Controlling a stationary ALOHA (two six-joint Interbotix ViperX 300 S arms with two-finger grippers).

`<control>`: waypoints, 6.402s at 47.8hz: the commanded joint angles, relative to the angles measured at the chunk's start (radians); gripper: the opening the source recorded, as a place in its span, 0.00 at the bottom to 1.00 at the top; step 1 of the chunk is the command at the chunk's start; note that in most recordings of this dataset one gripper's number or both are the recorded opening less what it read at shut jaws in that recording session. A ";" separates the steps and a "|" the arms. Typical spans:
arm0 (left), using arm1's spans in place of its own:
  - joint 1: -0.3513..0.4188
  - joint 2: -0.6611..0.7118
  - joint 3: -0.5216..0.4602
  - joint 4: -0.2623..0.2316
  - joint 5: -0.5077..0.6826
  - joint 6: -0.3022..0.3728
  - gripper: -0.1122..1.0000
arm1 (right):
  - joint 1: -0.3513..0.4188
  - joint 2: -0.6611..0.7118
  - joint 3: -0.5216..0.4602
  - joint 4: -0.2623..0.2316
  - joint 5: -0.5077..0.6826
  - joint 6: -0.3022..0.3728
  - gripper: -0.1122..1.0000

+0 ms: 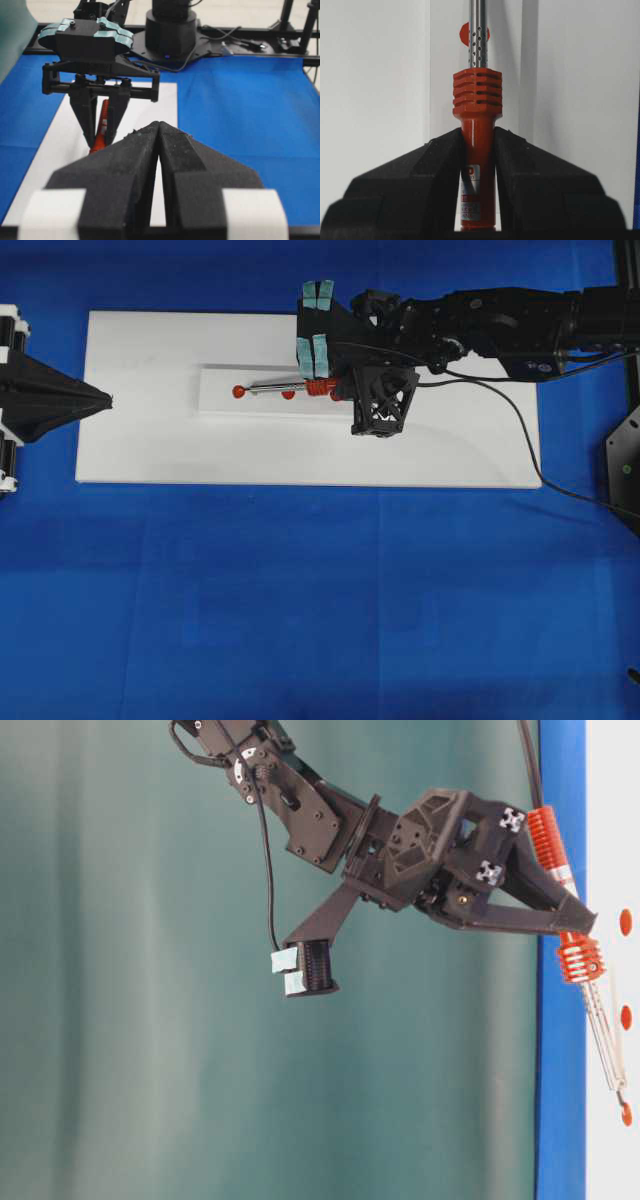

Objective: Touch the tip of the soldering iron to the mark.
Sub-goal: 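Lower the iron tip onto the leftmost red dot and hold, then raise the iron and shift it right above the strip, then lower the iron tip onto the middle red dot and hold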

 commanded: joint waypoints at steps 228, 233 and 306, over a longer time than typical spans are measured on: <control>0.003 0.005 -0.008 0.000 -0.021 0.011 0.10 | 0.002 -0.127 0.103 -0.112 0.120 0.103 0.16; 0.003 0.005 -0.008 0.000 -0.021 0.011 0.10 | 0.002 -0.127 0.103 -0.110 0.124 0.103 0.16; 0.003 0.005 -0.009 0.000 -0.023 0.008 0.10 | 0.002 -0.126 0.101 -0.112 0.126 0.118 0.16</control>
